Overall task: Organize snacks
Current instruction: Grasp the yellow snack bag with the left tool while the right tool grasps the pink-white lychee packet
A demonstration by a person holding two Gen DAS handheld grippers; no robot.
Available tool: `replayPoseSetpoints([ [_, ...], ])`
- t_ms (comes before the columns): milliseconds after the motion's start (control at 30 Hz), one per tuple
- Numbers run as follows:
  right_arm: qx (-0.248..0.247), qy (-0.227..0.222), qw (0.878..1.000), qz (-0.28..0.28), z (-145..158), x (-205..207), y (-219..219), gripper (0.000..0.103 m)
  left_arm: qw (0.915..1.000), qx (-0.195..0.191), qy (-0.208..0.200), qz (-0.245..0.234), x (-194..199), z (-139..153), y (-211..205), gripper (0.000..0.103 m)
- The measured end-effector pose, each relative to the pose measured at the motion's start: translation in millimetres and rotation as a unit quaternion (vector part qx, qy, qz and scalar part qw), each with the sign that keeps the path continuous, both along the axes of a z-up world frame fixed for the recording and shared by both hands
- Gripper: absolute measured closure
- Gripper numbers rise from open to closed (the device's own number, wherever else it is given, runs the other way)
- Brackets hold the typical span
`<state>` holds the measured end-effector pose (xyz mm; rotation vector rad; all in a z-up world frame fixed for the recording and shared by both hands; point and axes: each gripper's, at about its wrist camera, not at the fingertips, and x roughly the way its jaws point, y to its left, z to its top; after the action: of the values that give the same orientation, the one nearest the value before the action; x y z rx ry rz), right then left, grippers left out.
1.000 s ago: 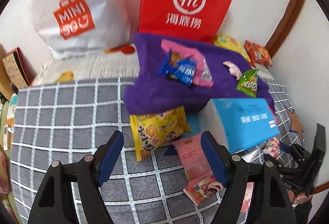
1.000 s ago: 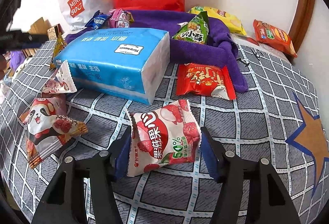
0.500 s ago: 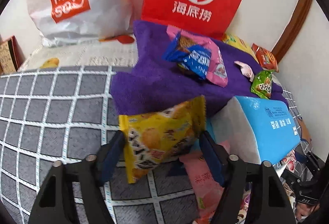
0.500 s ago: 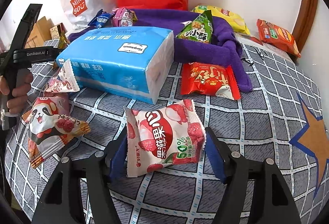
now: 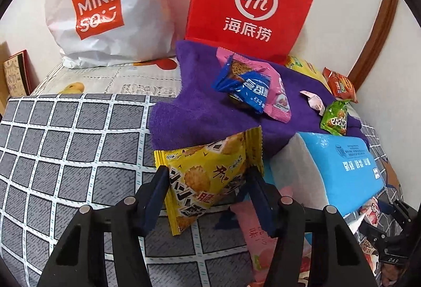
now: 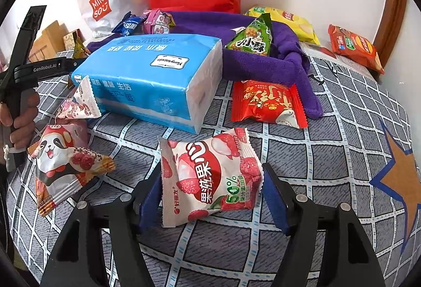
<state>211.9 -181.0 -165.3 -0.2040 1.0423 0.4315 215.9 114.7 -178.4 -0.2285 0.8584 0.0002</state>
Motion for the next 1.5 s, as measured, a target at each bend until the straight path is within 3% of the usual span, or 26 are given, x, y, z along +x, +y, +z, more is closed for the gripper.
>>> replayPoseSetpoints([
  [633, 0.001, -0.001, 1.0, -0.002, -1, 1, 1, 0.032, 0.9999, -0.005, 0.006, -0.008, 0, -2, -5, 0.045],
  [900, 0.023, 0.002, 1.0, -0.009, 1, 3, -9, 0.038, 0.9988, -0.042, -0.019, -0.018, -8, 12, 1, 0.045],
  [1067, -0.001, -0.01, 1.0, -0.013, 4, -3, -6, 0.041, 0.9979, -0.055, -0.028, -0.022, -12, 18, 1, 0.045],
  [1500, 0.033, -0.019, 0.999, -0.036, 41, -34, -17, 0.042, 0.9968, -0.065, -0.037, -0.029, -17, 23, 0, 0.045],
])
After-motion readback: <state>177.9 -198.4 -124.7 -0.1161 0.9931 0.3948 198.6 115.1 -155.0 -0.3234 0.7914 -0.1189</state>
